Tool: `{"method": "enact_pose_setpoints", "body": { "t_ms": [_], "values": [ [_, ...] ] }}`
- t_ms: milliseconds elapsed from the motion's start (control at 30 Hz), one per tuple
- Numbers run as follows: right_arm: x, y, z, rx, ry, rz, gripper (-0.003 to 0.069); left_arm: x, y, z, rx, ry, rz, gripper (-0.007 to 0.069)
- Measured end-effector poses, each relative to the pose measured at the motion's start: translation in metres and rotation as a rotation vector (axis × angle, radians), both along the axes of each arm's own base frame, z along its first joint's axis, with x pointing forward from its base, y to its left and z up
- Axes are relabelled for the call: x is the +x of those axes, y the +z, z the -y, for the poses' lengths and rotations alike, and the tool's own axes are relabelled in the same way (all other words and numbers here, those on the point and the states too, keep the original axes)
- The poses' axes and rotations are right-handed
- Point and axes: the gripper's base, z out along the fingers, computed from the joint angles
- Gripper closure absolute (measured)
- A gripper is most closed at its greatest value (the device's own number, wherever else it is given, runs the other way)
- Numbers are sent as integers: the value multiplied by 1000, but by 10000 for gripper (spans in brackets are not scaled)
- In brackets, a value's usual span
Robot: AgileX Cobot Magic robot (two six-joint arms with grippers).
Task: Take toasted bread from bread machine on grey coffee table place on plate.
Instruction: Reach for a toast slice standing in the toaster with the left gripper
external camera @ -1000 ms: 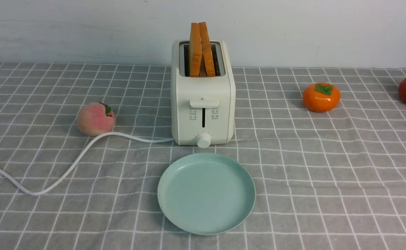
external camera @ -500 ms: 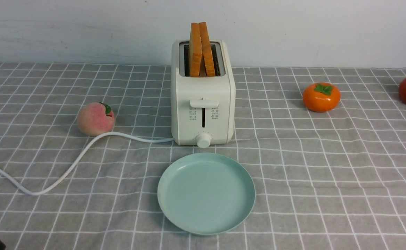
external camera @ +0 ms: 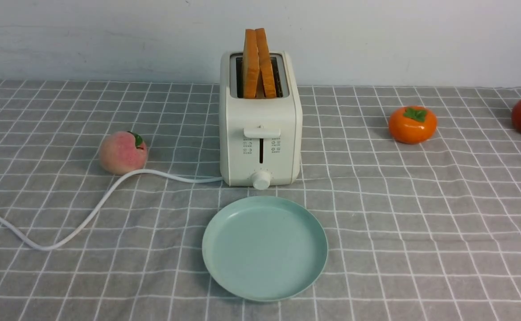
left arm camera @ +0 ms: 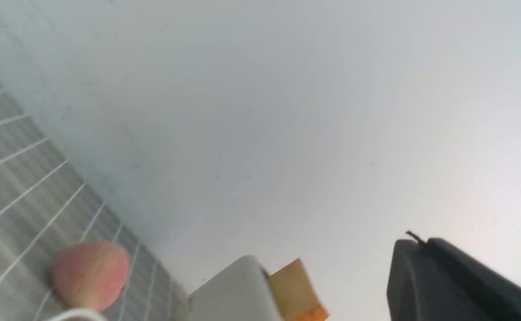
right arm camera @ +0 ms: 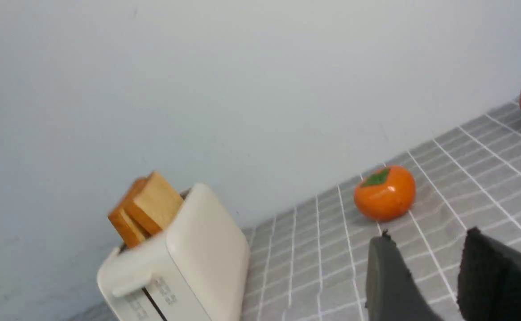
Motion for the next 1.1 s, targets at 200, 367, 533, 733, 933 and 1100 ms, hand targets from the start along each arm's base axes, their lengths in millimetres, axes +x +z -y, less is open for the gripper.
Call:
{"method": "enact_pose_setpoints", "body": {
  "t_ms": [200, 367, 533, 733, 933, 1100],
  "values": [
    [-18, 112, -8, -134, 87, -66, 619, 6, 82, 16, 304, -101, -222, 638],
    [21, 159, -11, -352, 138, -500, 676, 68, 93, 29, 530, -267, -683, 638],
    [48, 166, -13, -420, 165, -624, 673, 129, 103, 44, 743, -409, -739, 638],
    [56, 166, -15, -436, 166, -581, 667, 206, 127, 89, 889, -541, -553, 638],
    [56, 163, -15, -438, 165, -583, 667, 275, 110, 137, 1005, -586, -494, 638],
    [56, 163, -14, -450, 159, -584, 667, 317, 86, 164, 1023, -572, -491, 558]
  ]
}}
